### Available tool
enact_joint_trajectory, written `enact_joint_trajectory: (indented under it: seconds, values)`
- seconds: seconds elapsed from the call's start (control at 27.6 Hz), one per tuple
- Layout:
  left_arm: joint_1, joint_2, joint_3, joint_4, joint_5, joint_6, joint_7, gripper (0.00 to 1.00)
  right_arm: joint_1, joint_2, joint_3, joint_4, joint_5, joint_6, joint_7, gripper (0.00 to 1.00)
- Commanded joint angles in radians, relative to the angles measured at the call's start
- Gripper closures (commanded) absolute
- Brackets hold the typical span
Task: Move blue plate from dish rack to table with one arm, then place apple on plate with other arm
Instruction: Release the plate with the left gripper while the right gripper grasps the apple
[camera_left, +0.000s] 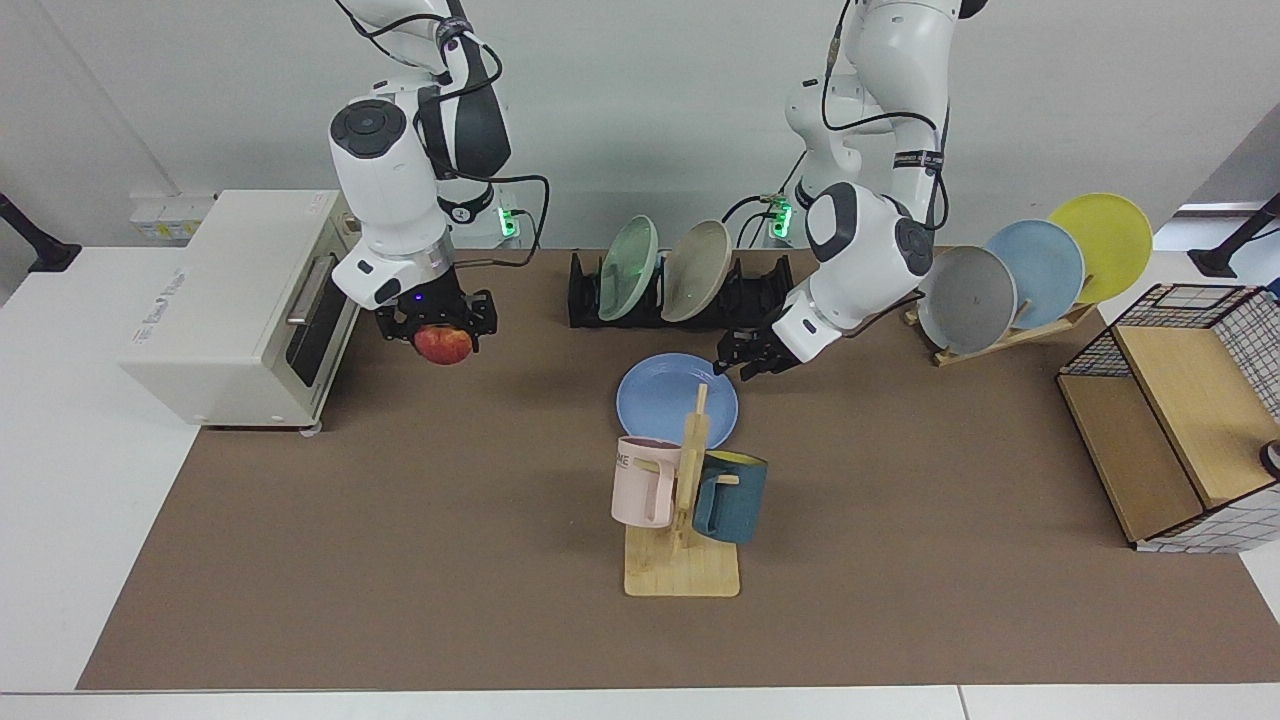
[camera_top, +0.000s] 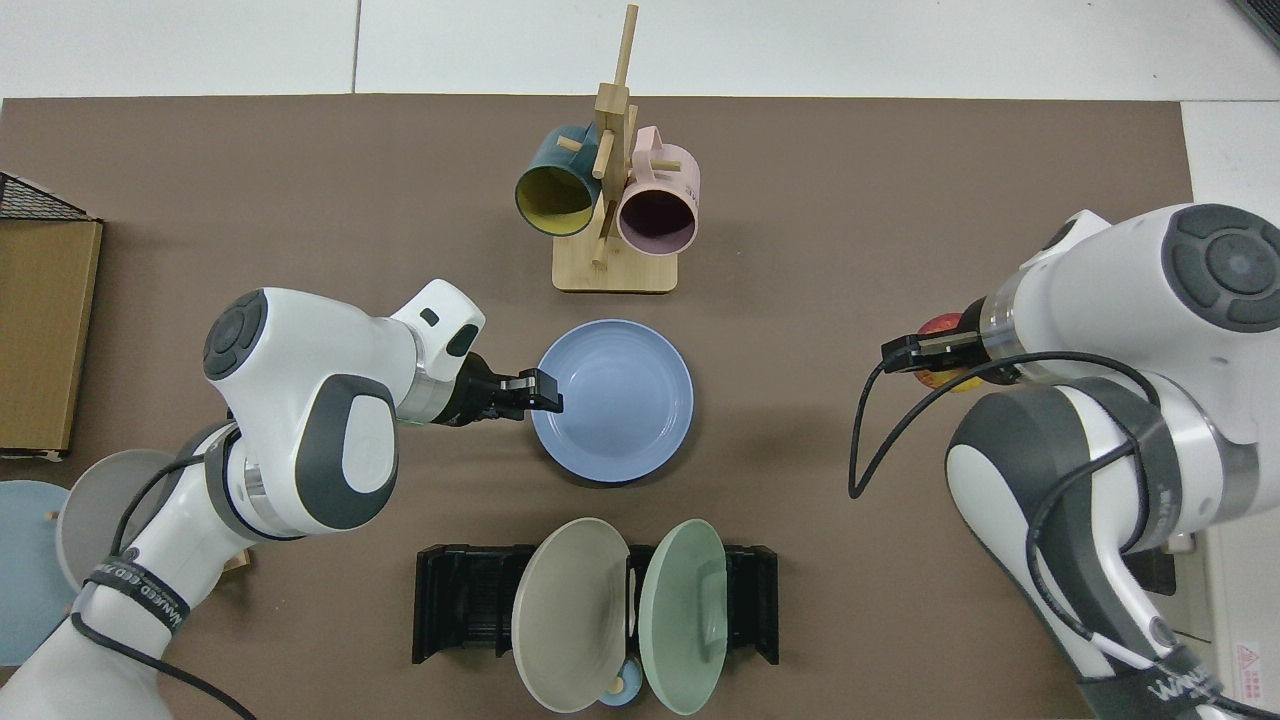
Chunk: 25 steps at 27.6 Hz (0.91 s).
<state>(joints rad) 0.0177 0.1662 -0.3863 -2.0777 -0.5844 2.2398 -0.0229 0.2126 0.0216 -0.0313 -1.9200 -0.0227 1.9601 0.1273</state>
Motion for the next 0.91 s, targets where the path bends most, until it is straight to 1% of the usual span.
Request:
enact_joint_trajectory:
  seconds: [0.0,0.04,0.07,0.14,0.22,0.29,0.36,0.4,0.43,0.51,0.54,0.69,0.87]
  values:
    - [-0.005,-0.054,0.015,0.022,0.142,-0.08,-0.067,0.39,0.004,-0.014,0.007,-0.042,0.004,0.022,0.012,1.0]
    - [-0.002,-0.066,0.021,0.048,0.187,-0.133,-0.084,0.34,0.005,-0.012,0.008,-0.056,0.004,0.046,0.014,1.0]
    - [-0.001,-0.074,0.033,0.074,0.225,-0.185,-0.094,0.32,0.007,-0.012,0.01,-0.069,0.004,0.071,0.014,1.0]
    - [-0.002,-0.086,0.061,0.138,0.3,-0.282,-0.107,0.31,0.011,-0.009,0.016,-0.094,0.004,0.121,0.02,1.0]
    - [-0.001,-0.088,0.082,0.227,0.372,-0.406,-0.109,0.31,0.04,0.001,0.014,-0.1,0.006,0.149,0.024,1.0]
    - [0.001,-0.082,0.104,0.318,0.409,-0.521,-0.108,0.31,0.057,0.014,0.014,-0.099,0.006,0.161,0.032,1.0]
    - [-0.001,-0.077,0.116,0.387,0.443,-0.601,-0.106,0.31,0.085,0.027,0.014,-0.096,0.006,0.18,0.063,1.0]
    - [-0.002,-0.079,0.116,0.413,0.472,-0.627,-0.108,0.3,0.106,0.038,0.014,-0.094,0.006,0.19,0.092,1.0]
    - [-0.004,-0.083,0.118,0.43,0.501,-0.635,-0.108,0.24,0.122,0.05,0.014,-0.091,0.006,0.198,0.119,1.0]
    - [-0.005,-0.091,0.121,0.455,0.554,-0.643,-0.103,0.04,0.149,0.072,0.016,-0.08,0.006,0.215,0.182,1.0]
    - [-0.007,-0.094,0.121,0.462,0.573,-0.647,-0.101,0.01,0.163,0.083,0.016,-0.076,0.004,0.224,0.207,1.0]
    - [-0.015,-0.148,0.138,0.469,0.594,-0.686,-0.085,0.01,0.224,0.124,0.014,-0.042,0.007,0.246,0.285,1.0]
    - [-0.035,-0.209,0.202,0.469,0.595,-0.713,-0.028,0.01,0.303,0.167,0.014,0.009,0.009,0.243,0.402,1.0]
